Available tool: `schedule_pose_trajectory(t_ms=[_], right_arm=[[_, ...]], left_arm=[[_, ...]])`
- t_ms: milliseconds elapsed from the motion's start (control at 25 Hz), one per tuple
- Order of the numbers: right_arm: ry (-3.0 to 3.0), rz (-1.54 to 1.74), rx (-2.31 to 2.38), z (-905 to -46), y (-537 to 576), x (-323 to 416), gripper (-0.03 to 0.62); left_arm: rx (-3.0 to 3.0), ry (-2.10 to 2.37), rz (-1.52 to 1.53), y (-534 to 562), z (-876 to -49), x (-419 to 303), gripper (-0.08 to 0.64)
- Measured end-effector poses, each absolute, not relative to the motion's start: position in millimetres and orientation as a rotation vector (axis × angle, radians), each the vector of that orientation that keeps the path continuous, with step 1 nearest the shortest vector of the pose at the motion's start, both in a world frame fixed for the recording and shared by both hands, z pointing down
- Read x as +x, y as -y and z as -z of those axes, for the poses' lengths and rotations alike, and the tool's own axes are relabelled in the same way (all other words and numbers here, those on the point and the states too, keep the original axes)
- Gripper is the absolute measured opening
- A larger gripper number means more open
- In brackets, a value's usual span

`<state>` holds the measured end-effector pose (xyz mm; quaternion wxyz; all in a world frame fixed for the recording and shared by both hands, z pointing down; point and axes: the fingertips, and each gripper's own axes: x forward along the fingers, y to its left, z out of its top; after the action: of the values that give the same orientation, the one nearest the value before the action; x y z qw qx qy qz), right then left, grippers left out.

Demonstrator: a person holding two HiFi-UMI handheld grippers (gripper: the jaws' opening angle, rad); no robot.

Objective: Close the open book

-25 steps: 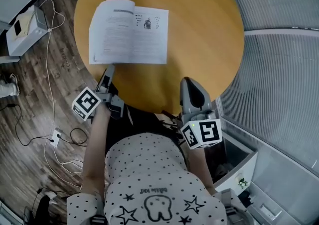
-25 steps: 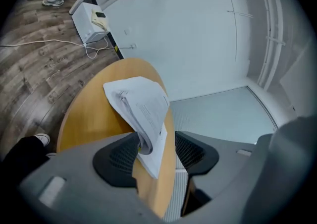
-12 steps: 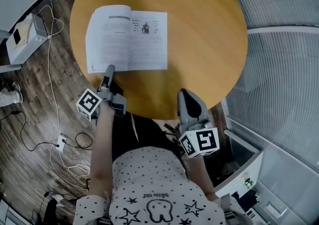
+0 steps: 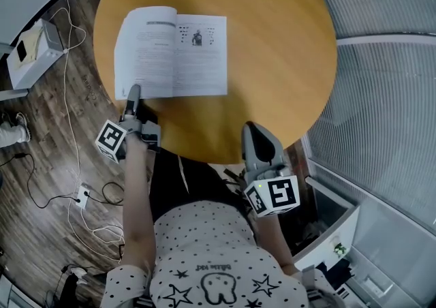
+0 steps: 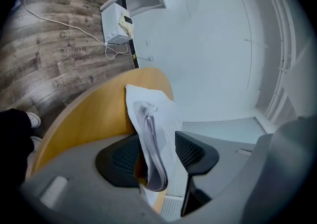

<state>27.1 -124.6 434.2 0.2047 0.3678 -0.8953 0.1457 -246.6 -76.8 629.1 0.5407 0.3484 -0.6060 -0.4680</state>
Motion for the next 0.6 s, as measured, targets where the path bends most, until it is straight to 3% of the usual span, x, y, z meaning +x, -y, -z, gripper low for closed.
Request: schedule_pose_trajectory(t_ms=[160,200,280,600], right_arm=[[2.495,-0.398,1.029,-432,126,27,0.005],[2.495,-0.396,1.03,-432,127,28,0.005],[2.496,-0.39,1.032,-430,127,27,0.005],[2.5,-0.363,1.051,-421,128,30,0.005]], left_arm=[[0.867,1.46,1.117,77,-624,-255,0.224],[0.888,1.457,1.127,78,-620,-254,0.206],[0.939,1.46,1.134,77,-614,-252,0.084],[1.133,1.526,1.067,77,-589,-242,0.024]])
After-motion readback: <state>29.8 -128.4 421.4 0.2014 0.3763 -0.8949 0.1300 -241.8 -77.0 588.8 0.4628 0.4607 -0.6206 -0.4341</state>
